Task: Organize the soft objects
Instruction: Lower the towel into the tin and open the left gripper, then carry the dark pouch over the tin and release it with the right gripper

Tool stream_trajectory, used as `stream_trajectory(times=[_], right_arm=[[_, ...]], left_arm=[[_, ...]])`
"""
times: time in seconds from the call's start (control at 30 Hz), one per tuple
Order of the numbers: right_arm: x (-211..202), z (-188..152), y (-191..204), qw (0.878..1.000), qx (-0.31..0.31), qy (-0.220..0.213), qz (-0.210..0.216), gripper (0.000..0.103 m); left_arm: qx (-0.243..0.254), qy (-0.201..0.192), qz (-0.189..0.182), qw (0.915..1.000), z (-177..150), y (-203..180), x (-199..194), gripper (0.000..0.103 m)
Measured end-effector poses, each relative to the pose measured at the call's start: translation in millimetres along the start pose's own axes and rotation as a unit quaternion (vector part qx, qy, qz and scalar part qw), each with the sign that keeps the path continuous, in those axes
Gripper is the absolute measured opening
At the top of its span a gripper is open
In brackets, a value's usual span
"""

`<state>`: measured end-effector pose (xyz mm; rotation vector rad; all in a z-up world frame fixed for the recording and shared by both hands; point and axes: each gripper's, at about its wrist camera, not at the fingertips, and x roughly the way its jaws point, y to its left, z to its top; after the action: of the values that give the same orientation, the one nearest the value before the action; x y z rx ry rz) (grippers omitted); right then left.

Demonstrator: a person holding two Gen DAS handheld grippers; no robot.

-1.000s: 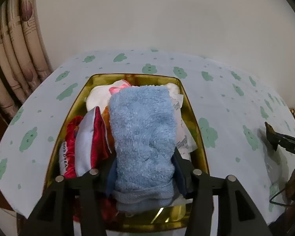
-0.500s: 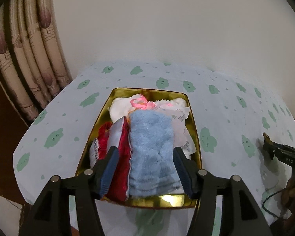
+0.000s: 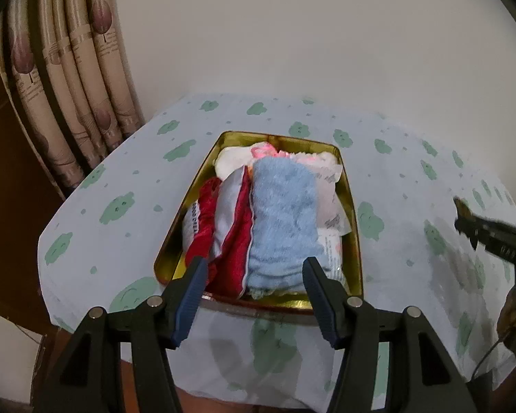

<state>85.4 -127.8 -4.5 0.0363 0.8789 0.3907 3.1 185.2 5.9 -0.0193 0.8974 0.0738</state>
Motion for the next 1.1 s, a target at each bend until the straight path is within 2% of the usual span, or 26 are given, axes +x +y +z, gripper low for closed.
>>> stream_trajectory(times=[0.27, 0.4, 0.5, 0.7, 1.1], right_arm=[[3.8, 42.4, 65.4, 0.998, -0.025, -0.016, 0.064, 0.041], [15.3, 55.8, 93.3, 0.996, -0.041, -0.012, 0.08, 0.041], [29.2, 65.5, 111.9, 0.994, -0.05, -0.001, 0.1, 0.041], [68.4, 85.3, 147.0, 0.991, -0.055, 0.023, 0.119, 0.041], [134.4, 105.5, 187.6, 0.99, -0.062, 0.054, 0.116, 0.045]], left_arm=[[-0.02, -0.003, 0.02, 0.9996, -6.0, 16.2, -0.2, 0.059], [-0.04, 0.001, 0.017, 0.9991, -7.7, 25.3, 3.2, 0.059], [-0.052, -0.003, 0.028, 0.9983, -7.5, 30.9, 1.7, 0.059], [-0.08, -0.02, 0.049, 0.9954, -5.6, 45.0, -4.8, 0.059], [-0.083, 0.004, 0.061, 0.9947, -8.6, 51.8, 10.5, 0.059]])
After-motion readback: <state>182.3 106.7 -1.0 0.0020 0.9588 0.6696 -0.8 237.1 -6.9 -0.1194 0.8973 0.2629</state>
